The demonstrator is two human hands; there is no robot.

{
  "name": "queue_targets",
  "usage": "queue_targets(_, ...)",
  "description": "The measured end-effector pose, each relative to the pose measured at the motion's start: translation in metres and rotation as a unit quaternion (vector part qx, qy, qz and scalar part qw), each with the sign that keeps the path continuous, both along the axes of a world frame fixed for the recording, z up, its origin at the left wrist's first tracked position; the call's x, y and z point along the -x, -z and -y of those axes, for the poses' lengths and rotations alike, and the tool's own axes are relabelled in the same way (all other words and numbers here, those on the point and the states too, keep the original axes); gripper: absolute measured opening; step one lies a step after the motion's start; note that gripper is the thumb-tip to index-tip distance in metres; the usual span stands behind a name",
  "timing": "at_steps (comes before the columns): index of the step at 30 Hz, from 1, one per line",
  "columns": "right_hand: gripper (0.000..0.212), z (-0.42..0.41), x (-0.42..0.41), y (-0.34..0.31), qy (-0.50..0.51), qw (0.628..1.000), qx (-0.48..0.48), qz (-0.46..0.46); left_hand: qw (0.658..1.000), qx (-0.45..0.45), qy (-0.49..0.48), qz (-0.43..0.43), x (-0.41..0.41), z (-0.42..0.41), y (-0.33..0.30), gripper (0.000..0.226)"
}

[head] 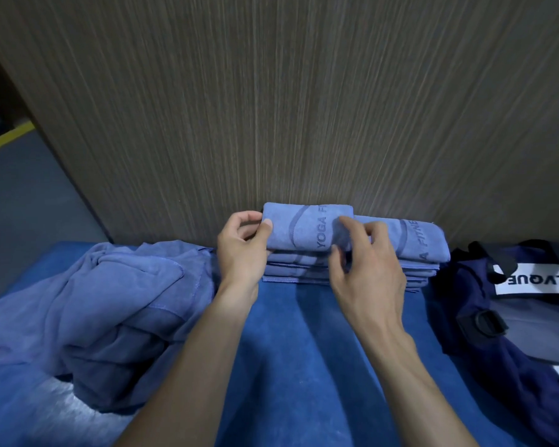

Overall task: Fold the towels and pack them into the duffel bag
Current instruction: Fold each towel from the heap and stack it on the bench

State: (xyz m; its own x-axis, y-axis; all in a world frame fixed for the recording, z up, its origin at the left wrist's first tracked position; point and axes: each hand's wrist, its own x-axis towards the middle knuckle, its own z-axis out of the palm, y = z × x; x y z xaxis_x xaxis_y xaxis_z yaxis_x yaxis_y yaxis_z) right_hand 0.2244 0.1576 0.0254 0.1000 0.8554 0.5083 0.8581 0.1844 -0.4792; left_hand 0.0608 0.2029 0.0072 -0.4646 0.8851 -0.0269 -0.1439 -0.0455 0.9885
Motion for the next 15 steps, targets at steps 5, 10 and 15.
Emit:
queue_targets(5,0.041,-0.003,0.005,0.009,-0.013,0.994,-0.069,0.084,0.999,-0.003,-0.026,-0.047,-0.002,-0.001,0.004,0.010)
queue_targets(10,0.057,-0.002,0.018,0.023,-0.108,0.982,0.011,0.153,0.997,-0.006,-0.042,-0.072,-0.003,0.000,0.003,0.009)
queue_targets(15,0.062,-0.002,0.023,0.030,-0.109,0.981,0.036,0.155,0.988,-0.003,-0.017,-0.154,0.004,0.000,0.003,0.003)
